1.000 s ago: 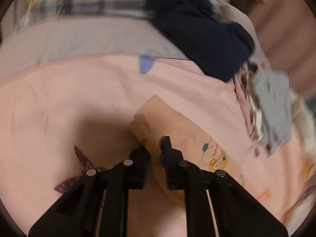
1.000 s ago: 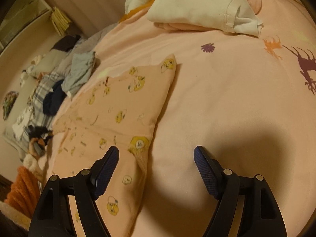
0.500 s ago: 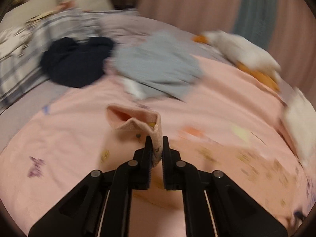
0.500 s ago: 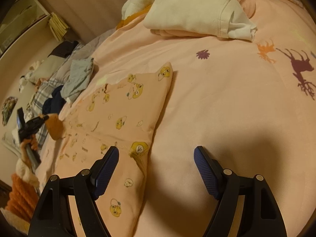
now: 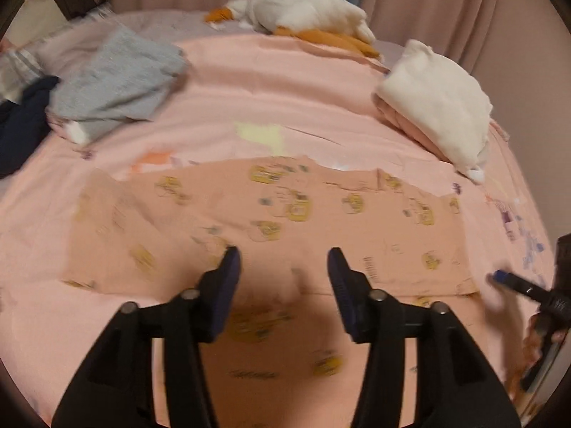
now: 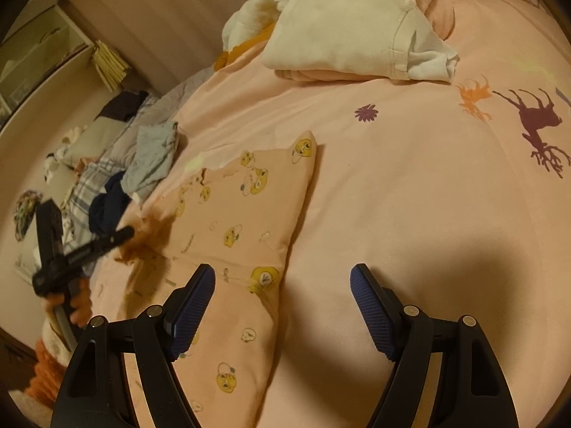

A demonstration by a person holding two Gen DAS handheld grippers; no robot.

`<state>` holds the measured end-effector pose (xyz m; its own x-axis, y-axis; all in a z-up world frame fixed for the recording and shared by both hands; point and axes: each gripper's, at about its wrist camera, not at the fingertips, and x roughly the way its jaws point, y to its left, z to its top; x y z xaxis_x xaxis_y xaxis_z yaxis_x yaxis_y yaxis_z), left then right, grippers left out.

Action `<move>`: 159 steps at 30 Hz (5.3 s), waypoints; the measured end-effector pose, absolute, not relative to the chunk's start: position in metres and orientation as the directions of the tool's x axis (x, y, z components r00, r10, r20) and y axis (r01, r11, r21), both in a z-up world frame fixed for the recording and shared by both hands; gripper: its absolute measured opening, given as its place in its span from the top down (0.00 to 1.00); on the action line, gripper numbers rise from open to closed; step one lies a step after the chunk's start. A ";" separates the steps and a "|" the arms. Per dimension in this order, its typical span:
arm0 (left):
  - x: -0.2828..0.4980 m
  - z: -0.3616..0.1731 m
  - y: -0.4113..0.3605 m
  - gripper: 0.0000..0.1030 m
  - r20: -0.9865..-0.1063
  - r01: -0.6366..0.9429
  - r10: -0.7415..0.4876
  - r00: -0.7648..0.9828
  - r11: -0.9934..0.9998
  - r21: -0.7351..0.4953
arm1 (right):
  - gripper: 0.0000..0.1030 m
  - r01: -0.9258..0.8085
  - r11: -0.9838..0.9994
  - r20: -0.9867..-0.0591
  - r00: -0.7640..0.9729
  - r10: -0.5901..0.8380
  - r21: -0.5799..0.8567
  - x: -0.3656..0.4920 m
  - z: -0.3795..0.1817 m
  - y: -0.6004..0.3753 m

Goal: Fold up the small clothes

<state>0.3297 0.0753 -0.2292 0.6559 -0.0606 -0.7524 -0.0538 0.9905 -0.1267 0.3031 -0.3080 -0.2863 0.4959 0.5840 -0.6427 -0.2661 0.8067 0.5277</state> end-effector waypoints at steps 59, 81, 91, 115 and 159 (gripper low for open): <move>0.216 -0.322 0.199 0.94 -0.686 -0.200 -0.488 0.540 0.717 -0.668 | 0.93 -0.095 0.962 -0.730 0.635 0.255 0.254 0.336 -0.210 -0.073; 0.296 -0.266 0.162 0.89 -0.798 -0.144 -0.247 0.550 0.913 -0.381 | 0.93 0.052 0.956 -0.764 0.615 0.198 0.289 0.330 -0.217 -0.187; 0.322 -0.298 0.173 0.87 -0.858 -0.270 -0.137 0.495 0.914 -0.302 | 0.87 0.115 0.993 -0.879 0.476 -0.030 0.028 0.334 -0.271 -0.215; 0.155 -0.284 0.169 0.43 -0.886 -0.223 -0.085 0.456 0.953 -0.206 | 0.28 0.107 0.989 -0.868 0.495 0.037 0.103 0.165 -0.254 -0.219; 0.095 -0.312 0.171 0.34 -0.550 -0.215 -0.687 0.476 0.515 -0.830 | 0.22 0.120 0.813 -0.776 0.406 0.483 0.569 0.064 -0.294 -0.220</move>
